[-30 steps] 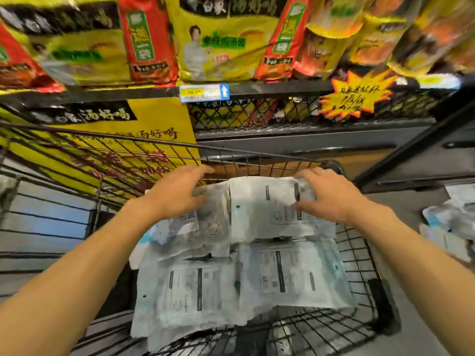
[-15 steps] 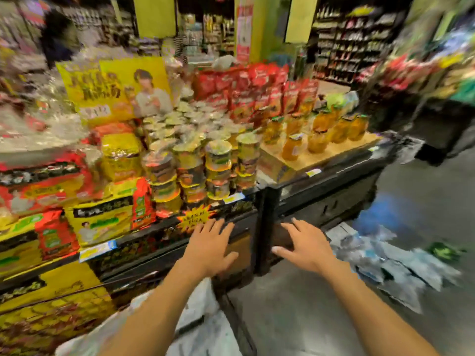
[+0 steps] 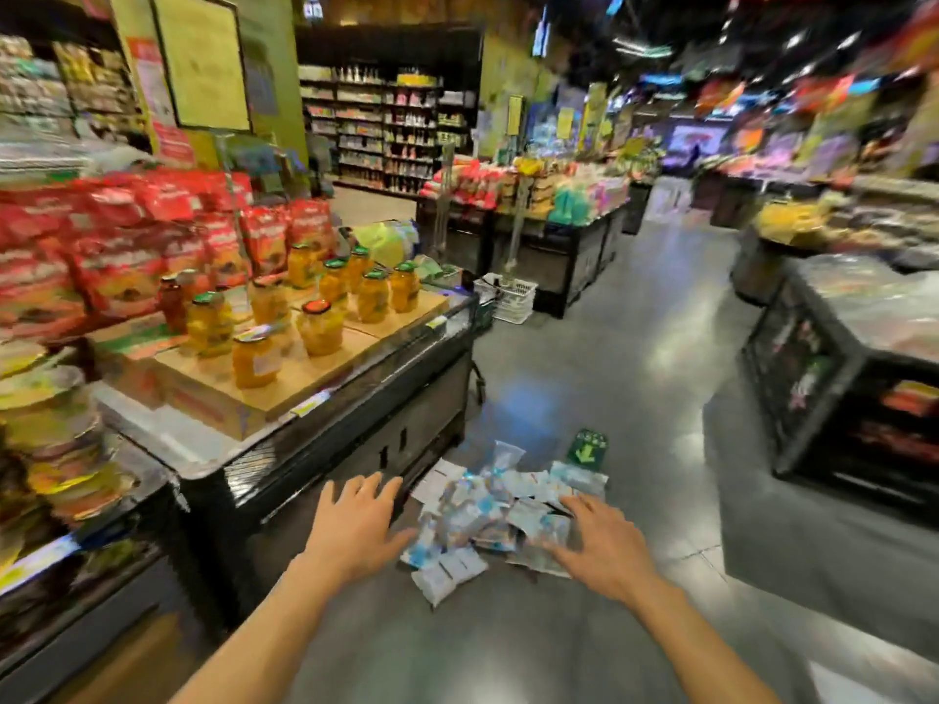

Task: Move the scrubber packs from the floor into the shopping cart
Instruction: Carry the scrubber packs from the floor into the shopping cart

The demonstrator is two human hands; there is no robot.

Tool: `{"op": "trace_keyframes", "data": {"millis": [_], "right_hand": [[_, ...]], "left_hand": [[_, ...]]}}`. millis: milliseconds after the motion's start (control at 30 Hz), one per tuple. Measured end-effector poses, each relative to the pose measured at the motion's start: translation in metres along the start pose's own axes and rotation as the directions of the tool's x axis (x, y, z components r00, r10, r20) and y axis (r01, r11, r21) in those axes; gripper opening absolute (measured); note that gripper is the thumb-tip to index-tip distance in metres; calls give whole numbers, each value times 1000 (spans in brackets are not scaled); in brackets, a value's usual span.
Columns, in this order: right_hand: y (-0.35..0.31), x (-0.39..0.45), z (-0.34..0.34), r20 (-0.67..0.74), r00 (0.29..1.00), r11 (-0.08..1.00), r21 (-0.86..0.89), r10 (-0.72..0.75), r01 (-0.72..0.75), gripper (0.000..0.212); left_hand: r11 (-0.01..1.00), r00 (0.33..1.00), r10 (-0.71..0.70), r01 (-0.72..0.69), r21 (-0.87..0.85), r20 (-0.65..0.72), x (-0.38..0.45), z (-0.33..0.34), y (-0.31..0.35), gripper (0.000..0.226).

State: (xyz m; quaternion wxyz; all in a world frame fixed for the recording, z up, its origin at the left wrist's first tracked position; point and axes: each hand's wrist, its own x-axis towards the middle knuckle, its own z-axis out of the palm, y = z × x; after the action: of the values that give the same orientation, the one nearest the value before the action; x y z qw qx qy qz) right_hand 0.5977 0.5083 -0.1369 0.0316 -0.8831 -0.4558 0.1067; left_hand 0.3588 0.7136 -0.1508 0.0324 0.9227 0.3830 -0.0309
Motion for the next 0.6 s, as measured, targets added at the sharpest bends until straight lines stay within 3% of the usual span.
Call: {"op": "trace_keyframes", "data": {"millis": [100,600], "right_hand": [[51,23,-3,37,995,994,58,93,-95,87],[194,258,-30,119,918,912,123,379,-392,79]], "left_hand": [[996,997,77,-76,-38,24,57,4,38,81],[946,929,312,-284,-159,200,397,39,163,81]]}}
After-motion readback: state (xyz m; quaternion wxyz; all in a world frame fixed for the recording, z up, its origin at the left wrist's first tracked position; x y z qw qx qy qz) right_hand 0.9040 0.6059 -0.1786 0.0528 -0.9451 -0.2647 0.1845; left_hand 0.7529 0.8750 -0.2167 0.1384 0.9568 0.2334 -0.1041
